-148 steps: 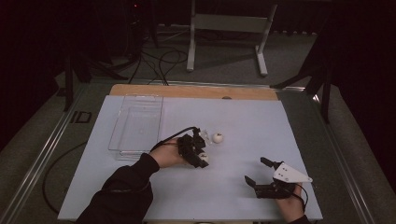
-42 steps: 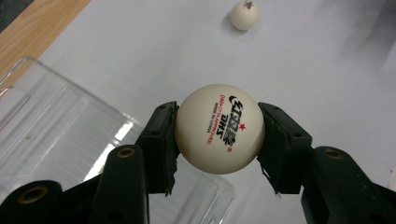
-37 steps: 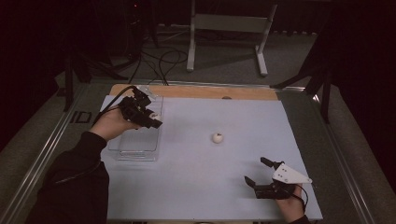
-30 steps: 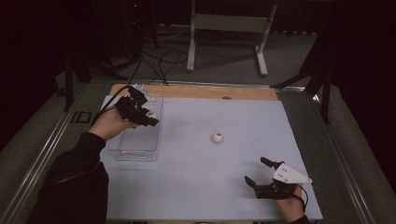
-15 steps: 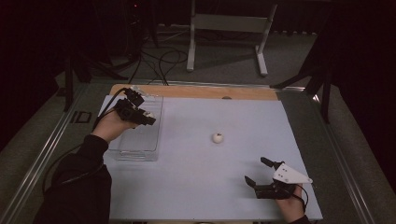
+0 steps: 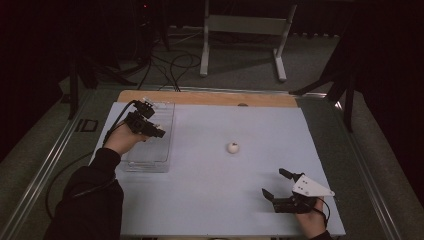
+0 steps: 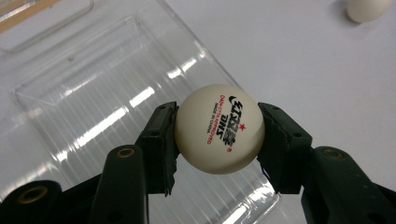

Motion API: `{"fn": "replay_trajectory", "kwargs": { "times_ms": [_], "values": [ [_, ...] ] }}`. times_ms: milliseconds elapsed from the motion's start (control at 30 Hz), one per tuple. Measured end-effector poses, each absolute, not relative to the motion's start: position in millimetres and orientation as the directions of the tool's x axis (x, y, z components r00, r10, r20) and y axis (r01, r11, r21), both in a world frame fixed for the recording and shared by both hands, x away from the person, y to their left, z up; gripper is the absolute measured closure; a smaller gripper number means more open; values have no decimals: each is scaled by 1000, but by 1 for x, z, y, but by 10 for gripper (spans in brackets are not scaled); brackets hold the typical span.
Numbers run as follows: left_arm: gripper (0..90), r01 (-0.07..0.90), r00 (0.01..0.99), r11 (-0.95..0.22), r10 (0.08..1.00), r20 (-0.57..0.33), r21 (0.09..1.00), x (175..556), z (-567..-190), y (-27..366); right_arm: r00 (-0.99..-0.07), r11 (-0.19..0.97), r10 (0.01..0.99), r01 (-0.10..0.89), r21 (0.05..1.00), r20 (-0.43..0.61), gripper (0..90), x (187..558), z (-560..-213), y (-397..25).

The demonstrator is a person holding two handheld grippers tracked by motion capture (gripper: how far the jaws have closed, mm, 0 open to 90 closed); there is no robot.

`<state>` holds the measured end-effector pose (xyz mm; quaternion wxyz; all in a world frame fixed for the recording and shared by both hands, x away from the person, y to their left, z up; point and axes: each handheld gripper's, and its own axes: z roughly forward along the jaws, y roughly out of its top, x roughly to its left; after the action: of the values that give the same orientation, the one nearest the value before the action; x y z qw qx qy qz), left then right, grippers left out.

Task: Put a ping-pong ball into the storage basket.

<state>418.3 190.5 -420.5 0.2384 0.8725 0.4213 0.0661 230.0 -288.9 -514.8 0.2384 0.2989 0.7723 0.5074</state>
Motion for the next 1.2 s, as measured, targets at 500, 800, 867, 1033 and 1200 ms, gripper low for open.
{"fn": "replay_trajectory", "kwargs": {
  "times_ms": [500,800,867,1033,1200],
  "values": [
    [520,731,625,-528,772,-113,433,424,-445,187,-708,306,704,220,926,-64,88,230,-515,-289],
    [519,745,614,-527,781,-112,409,425,-458,184,-708,306,704,223,926,-63,88,230,-515,-289],
    [519,744,616,-530,780,-110,407,426,-460,183,-708,306,703,221,926,-63,88,230,-515,-289],
    [519,758,601,-525,792,-102,388,428,-466,183,-709,304,703,223,926,-60,88,230,-515,-289],
    [518,767,592,-514,797,-117,383,430,-472,186,-709,304,703,223,926,-59,88,230,-515,-289]
  ]
}}
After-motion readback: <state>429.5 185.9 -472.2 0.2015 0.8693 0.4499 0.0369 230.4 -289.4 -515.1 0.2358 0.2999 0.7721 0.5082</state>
